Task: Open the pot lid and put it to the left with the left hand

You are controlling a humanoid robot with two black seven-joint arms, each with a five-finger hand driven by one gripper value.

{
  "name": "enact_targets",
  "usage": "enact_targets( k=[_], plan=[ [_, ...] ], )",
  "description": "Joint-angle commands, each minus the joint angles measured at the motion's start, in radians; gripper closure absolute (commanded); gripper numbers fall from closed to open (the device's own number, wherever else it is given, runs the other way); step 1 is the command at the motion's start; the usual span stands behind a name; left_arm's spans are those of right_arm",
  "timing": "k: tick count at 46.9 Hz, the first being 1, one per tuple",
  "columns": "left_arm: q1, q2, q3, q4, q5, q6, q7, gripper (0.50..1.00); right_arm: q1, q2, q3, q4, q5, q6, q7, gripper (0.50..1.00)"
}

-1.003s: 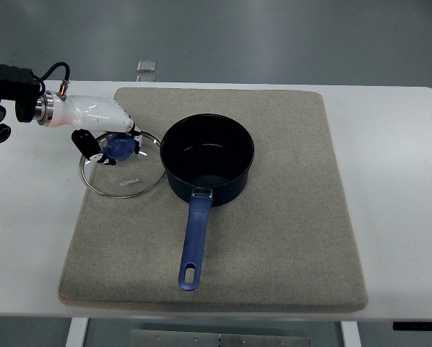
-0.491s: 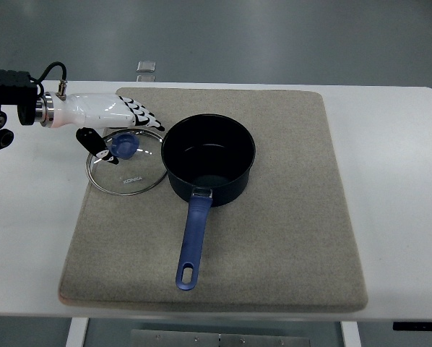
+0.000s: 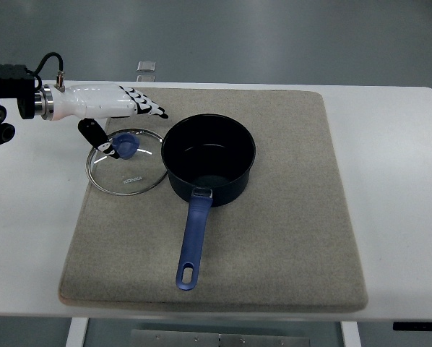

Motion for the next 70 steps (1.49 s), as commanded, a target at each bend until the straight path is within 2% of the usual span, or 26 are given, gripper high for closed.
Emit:
enact_targets(
  k=[1, 8, 21, 28, 34, 41, 46, 59, 70],
  plan=[
    [0.002, -0.002, -0.056, 0.009, -0.081, 0.000, 0.000, 0.536, 0.000, 0.000, 0.000, 0.000, 0.000, 0.000, 0.000, 0.583],
    [0.008, -0.008, -0.165, 0.035, -0.285, 0.000, 0.000, 0.536, 0.000, 0.000, 0.000, 0.000, 0.000, 0.000, 0.000, 0.583],
    [0.100, -0.084, -0.319, 0.069, -0.800, -0.003, 0.000, 0.536, 0.000, 0.000, 0.000, 0.000, 0.000, 0.000, 0.000, 0.583],
    [0.136, -0.100, -0.394, 0.111, -1.024, -0.028, 0.000, 0.536, 0.000, 0.000, 0.000, 0.000, 0.000, 0.000, 0.000, 0.583],
    [0.177, -0.117, -0.484, 0.190, -1.146, -0.132, 0.000, 0.536, 0.000, 0.000, 0.000, 0.000, 0.000, 0.000, 0.000, 0.583],
    [0.235, -0.193, -0.619, 0.387, -1.264, -0.318, 0.000, 0.536, 0.000, 0.000, 0.000, 0.000, 0.000, 0.000, 0.000, 0.585],
    [0.271, -0.238, -0.639, 0.473, -1.316, -0.405, 0.000, 0.536, 0.000, 0.000, 0.002, 0.000, 0.000, 0.000, 0.000, 0.583],
    [0.297, -0.351, -0.641, 0.622, -1.390, -0.425, 0.000, 0.534, 0.000, 0.000, 0.000, 0.000, 0.000, 0.000, 0.000, 0.583],
    [0.297, -0.457, -0.641, 0.725, -1.399, -0.404, 0.000, 0.534, 0.000, 0.000, 0.000, 0.000, 0.000, 0.000, 0.000, 0.583]
  ],
)
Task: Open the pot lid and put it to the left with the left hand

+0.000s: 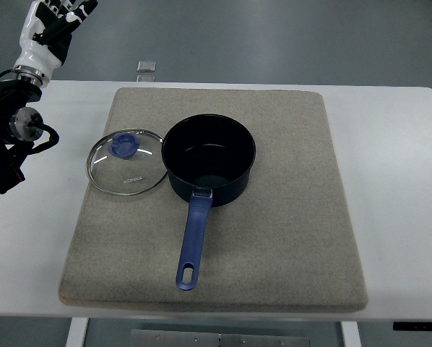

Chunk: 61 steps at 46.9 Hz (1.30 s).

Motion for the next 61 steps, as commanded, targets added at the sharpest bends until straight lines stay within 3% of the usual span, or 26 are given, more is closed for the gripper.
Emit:
enact_targets(
  k=[1, 14, 43, 50, 61],
  plan=[
    [0.001, -0.037, 0.000, 0.035, 0.000, -0.002, 0.000, 0.534, 0.000, 0.000, 0.000, 0.000, 0.000, 0.000, 0.000, 0.583],
    [0.009, -0.148, 0.000, 0.167, 0.000, 0.055, 0.000, 0.534, 0.000, 0.000, 0.000, 0.000, 0.000, 0.000, 0.000, 0.583],
    [0.032, -0.166, -0.064, 0.168, -0.115, 0.101, 0.000, 0.534, 0.000, 0.000, 0.000, 0.000, 0.000, 0.000, 0.000, 0.583],
    [0.031, -0.171, -0.093, 0.162, -0.115, 0.213, 0.000, 0.546, 0.000, 0.000, 0.000, 0.000, 0.000, 0.000, 0.000, 0.585],
    [0.031, -0.180, -0.109, 0.161, -0.115, 0.279, 0.040, 0.557, 0.000, 0.000, 0.000, 0.000, 0.000, 0.000, 0.000, 0.583]
  ],
)
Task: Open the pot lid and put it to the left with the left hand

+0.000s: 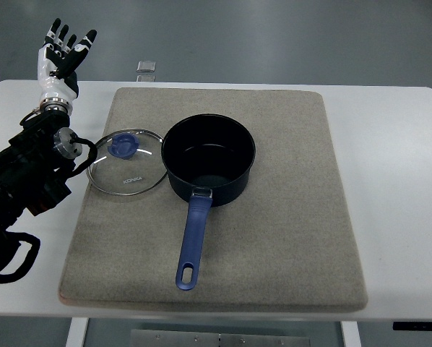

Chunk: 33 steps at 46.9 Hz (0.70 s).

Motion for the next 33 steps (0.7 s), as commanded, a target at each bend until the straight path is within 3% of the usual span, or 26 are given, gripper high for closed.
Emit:
enact_targets(
  k=[1, 33],
  plan=[
    [-0.001, 0.001, -0.008, -0.003, 0.000, 0.021, 0.023, 0.557, 0.000, 0.000, 0.000, 0.000, 0.000, 0.000, 0.000, 0.583],
    [-0.001, 0.010, -0.044, -0.007, 0.002, -0.017, 0.026, 0.542, 0.000, 0.000, 0.009, 0.000, 0.000, 0.005, 0.000, 0.583]
  ],
)
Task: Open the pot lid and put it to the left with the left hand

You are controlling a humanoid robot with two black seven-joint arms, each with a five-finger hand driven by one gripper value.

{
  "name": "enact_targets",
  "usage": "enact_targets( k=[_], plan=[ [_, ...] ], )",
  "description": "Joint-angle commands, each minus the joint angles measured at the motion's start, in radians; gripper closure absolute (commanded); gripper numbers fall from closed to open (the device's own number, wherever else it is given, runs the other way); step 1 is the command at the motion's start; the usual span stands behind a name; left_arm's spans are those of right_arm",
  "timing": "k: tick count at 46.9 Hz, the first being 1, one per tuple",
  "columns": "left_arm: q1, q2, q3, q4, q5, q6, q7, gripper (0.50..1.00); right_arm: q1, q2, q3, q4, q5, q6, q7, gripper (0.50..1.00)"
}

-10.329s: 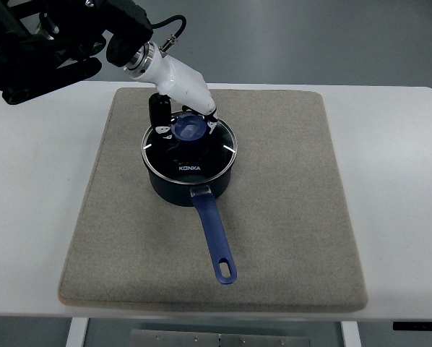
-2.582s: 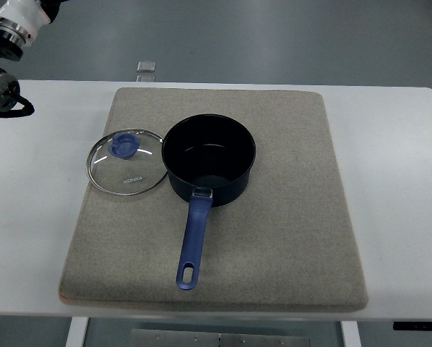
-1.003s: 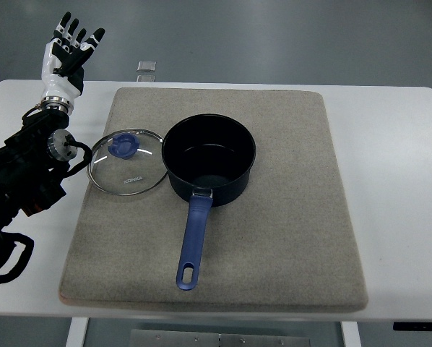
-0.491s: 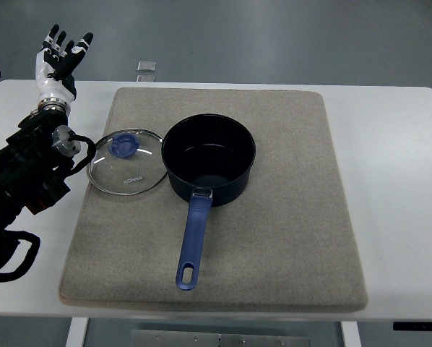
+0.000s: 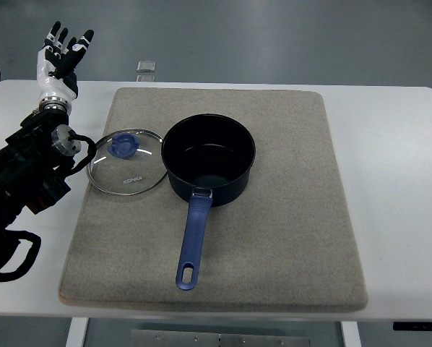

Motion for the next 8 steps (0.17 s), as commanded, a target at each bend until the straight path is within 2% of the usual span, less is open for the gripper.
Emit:
enact_targets(
  k=[1, 8],
  plan=[
    [0.000, 0.004, 0.000, 0.001, 0.000, -0.001, 0.000, 0.542, 0.000, 0.000, 0.002, 0.000, -0.001, 0.003, 0.000, 0.583],
    [0.000, 0.006, 0.000, 0.001, 0.000, -0.015, 0.001, 0.542, 0.002, 0.000, -0.002, 0.000, -0.005, 0.007, 0.000, 0.583]
  ],
)
